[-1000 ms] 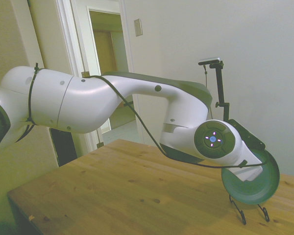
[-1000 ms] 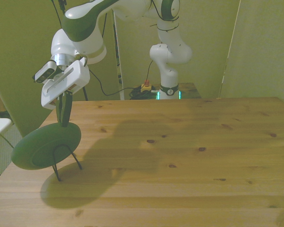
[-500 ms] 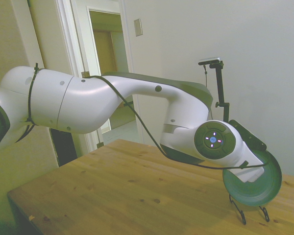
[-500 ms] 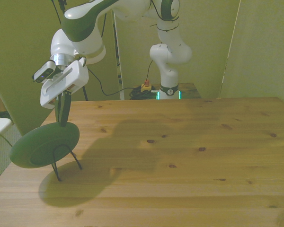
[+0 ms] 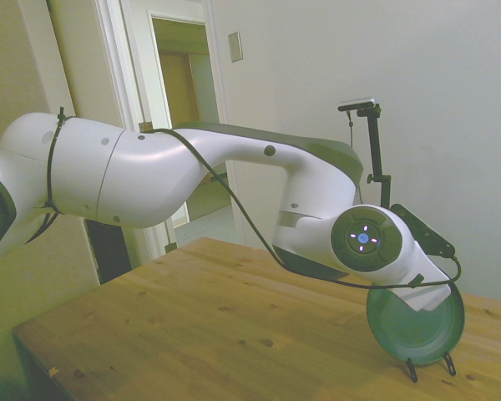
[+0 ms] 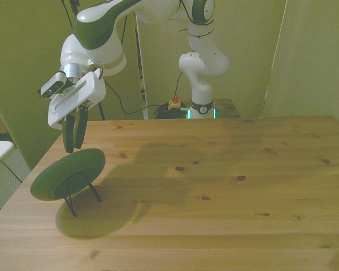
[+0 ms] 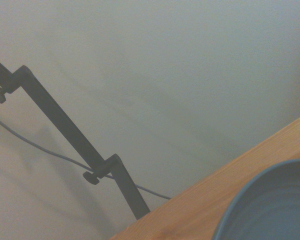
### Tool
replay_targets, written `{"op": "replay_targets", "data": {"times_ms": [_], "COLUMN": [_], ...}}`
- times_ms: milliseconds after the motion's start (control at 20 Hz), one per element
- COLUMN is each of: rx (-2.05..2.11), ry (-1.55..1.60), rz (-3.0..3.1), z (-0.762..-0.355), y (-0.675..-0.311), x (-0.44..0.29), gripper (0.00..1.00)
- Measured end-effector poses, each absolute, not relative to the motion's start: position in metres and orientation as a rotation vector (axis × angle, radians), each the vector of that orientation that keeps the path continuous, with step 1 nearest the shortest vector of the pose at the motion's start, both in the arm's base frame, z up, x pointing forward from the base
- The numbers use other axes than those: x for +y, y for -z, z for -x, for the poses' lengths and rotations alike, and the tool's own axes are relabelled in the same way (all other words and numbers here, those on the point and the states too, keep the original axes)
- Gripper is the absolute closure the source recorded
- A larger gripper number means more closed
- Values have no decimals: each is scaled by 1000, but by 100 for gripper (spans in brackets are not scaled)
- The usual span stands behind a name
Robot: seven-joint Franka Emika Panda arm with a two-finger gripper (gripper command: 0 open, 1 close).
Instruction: Load the plate
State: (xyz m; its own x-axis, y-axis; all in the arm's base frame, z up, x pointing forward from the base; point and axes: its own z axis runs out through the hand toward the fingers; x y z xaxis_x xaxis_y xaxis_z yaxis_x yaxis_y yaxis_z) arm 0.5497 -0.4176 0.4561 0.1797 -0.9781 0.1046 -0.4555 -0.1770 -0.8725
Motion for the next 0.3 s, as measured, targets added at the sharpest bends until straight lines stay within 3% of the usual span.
{"op": "replay_targets", "data": {"times_ms": [150,300], "rx": [1380,1439], "ry": [927,905], "rz": [1726,1720], "z": [-547,-542], "y": [-470,-527], "x": [-419,-415], "gripper": [0,0]}}
